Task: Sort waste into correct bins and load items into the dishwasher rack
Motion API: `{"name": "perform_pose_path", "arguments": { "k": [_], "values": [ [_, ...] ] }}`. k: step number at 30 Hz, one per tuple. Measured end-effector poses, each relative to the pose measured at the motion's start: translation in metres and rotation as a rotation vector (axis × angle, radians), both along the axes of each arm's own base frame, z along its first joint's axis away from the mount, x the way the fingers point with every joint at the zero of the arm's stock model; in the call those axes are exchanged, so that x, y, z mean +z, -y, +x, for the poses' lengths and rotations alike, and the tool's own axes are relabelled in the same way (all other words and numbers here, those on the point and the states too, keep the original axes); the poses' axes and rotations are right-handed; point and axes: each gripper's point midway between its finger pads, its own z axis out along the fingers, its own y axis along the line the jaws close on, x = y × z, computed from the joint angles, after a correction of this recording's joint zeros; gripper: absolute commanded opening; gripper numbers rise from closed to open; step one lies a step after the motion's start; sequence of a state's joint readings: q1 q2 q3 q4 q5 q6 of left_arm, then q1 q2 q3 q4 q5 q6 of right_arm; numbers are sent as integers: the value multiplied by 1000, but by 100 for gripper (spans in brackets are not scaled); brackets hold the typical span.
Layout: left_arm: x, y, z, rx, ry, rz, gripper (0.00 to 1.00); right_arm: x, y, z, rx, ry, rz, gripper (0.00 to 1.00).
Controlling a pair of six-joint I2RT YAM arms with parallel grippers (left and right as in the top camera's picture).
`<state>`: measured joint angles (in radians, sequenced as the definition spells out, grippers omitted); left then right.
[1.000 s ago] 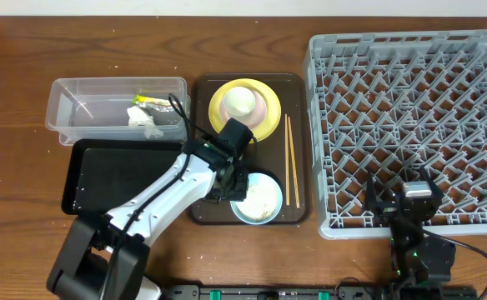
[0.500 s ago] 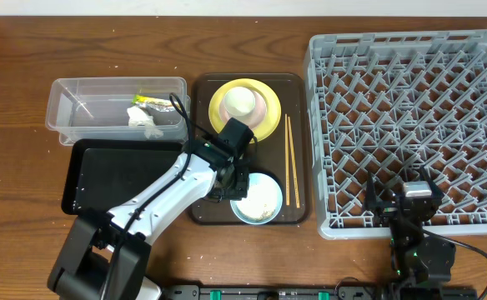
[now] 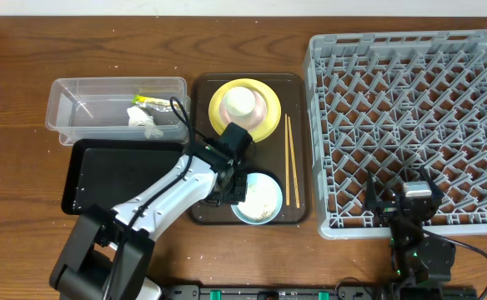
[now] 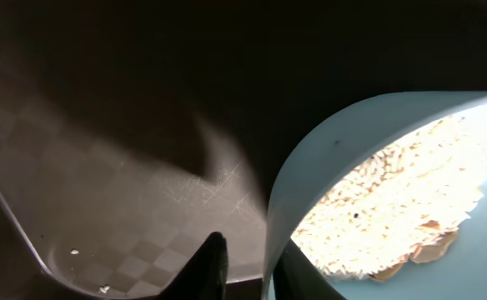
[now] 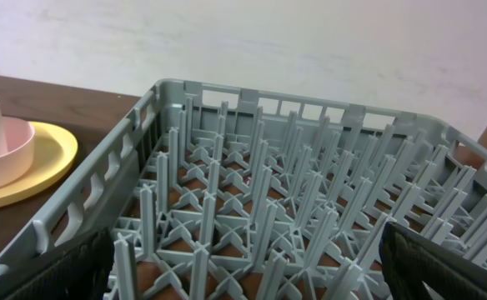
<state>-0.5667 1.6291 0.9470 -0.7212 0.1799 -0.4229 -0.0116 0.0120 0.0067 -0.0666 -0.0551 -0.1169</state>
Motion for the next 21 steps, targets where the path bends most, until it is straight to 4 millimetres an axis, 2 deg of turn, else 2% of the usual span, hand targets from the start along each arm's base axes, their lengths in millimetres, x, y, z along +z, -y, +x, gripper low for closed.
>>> {"name": "perform_pose_path", "arguments": {
  "k": [9, 21],
  "values": [
    [-1, 0, 7, 9, 35, 5, 11, 0, 0, 0, 0, 0, 0, 99],
    [1, -43, 35, 38, 198, 254, 11, 0, 0, 0, 0, 0, 0, 99]
  ]
}}
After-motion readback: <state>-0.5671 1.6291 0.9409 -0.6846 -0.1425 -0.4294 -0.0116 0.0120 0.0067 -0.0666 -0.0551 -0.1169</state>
